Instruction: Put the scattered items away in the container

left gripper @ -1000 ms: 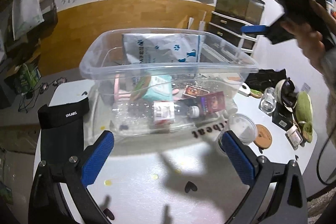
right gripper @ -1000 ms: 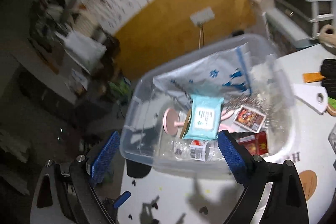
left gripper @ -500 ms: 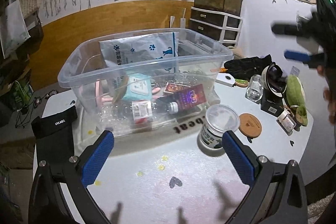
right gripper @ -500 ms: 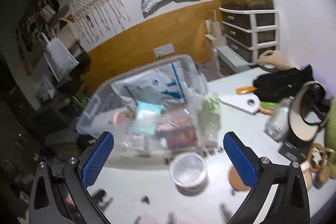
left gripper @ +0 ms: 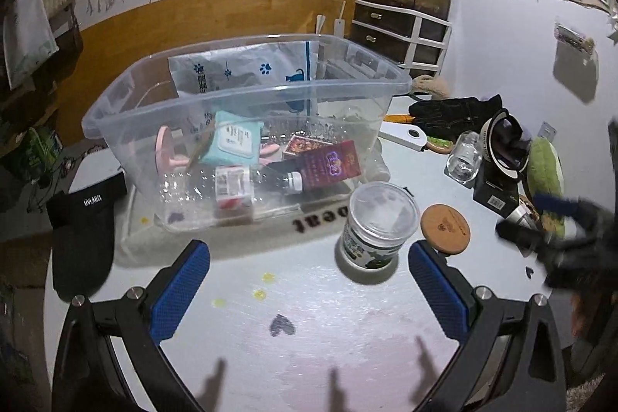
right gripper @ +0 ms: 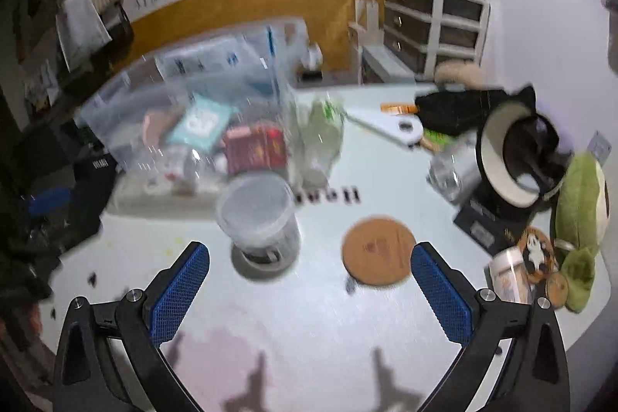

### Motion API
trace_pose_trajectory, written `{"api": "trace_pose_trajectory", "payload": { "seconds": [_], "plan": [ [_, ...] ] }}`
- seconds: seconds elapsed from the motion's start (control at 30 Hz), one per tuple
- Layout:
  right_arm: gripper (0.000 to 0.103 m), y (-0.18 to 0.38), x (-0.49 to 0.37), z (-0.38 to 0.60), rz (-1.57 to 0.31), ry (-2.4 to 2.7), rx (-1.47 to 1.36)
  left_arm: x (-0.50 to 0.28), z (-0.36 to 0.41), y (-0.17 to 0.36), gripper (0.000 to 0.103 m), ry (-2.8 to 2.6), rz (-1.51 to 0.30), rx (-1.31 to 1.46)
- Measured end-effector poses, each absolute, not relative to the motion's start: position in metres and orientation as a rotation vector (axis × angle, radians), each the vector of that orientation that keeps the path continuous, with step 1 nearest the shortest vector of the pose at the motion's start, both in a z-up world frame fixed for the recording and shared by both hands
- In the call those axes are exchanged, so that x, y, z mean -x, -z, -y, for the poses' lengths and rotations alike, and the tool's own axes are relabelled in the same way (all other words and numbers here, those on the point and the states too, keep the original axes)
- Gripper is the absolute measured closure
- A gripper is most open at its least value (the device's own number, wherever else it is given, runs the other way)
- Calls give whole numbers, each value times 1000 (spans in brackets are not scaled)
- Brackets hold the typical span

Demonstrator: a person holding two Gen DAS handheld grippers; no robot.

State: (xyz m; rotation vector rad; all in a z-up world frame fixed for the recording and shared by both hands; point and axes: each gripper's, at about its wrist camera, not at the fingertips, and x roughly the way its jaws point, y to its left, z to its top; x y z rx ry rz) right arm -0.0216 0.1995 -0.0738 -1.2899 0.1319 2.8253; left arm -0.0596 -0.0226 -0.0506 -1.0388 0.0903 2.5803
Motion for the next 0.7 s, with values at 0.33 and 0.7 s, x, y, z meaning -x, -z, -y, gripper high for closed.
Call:
{"api": "trace_pose_trajectory", "payload": {
  "seconds": [0.33, 0.7],
  "plan": [
    [39, 128, 18, -262, -224, -2692, 1589, 61, -49, 69, 0, -2502, -76, 1093],
    [95, 157, -4, -316, -252, -2626, 1759, 91, -162, 88, 2, -2331, -115, 1049]
  ]
}}
